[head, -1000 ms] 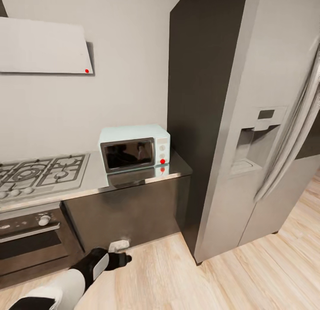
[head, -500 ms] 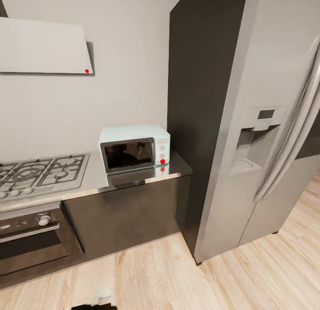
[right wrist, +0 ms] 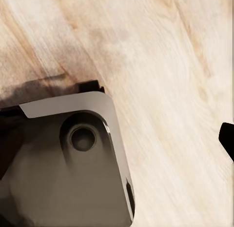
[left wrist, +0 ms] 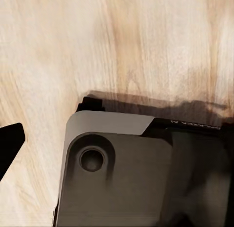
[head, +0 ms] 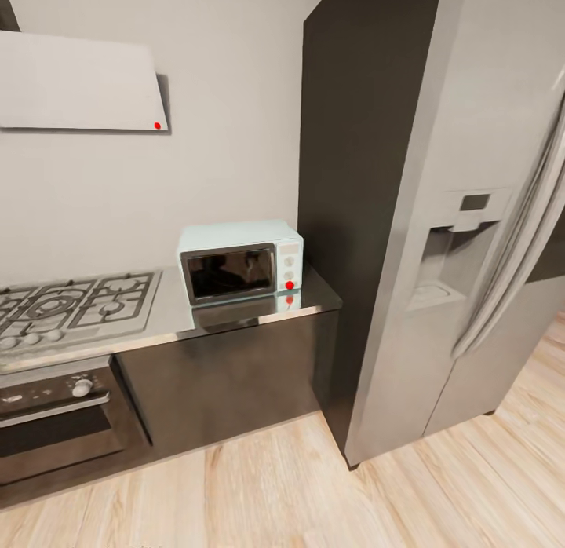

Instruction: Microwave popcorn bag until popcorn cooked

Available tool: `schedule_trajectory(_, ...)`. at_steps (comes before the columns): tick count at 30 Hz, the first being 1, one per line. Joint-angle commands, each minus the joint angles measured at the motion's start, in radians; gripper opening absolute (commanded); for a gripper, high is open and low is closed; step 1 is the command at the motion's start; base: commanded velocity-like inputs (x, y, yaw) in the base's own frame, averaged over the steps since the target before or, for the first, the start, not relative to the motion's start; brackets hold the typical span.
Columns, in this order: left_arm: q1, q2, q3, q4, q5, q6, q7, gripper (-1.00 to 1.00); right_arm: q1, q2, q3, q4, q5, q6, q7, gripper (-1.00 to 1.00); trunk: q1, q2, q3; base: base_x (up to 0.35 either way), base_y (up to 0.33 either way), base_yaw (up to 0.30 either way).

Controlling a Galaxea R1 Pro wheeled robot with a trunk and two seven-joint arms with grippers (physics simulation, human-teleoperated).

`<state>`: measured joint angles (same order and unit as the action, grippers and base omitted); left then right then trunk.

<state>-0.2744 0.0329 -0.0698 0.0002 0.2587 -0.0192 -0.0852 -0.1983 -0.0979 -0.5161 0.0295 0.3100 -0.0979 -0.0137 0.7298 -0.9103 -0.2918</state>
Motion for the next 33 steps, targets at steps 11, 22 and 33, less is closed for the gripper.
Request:
schedule_trajectory(11,0.018,0.025,-0.008,0.001,0.048,-0.065,-0.005,1.0,-0.001,-0.005,-0.008,0.004,0.01,-0.003,-0.002,1.0,0.0,-0.001,-0.001,0.0,0.0,0.255)
schedule_trajectory(22,0.018,0.018,-0.008,0.002,0.048,-0.067,-0.005,1.0,-0.001,-0.002,-0.007,0.004,0.012,-0.003,0.0,1.0,0.0,-0.001,-0.001,0.0,0.0,0.272)
schedule_trajectory(33,0.018,0.019,-0.008,0.001,0.048,-0.068,-0.005,1.0,-0.001,-0.003,-0.007,0.004,0.012,-0.004,-0.002,1.0,0.0,-0.001,-0.001,0.0,0.0,0.274)
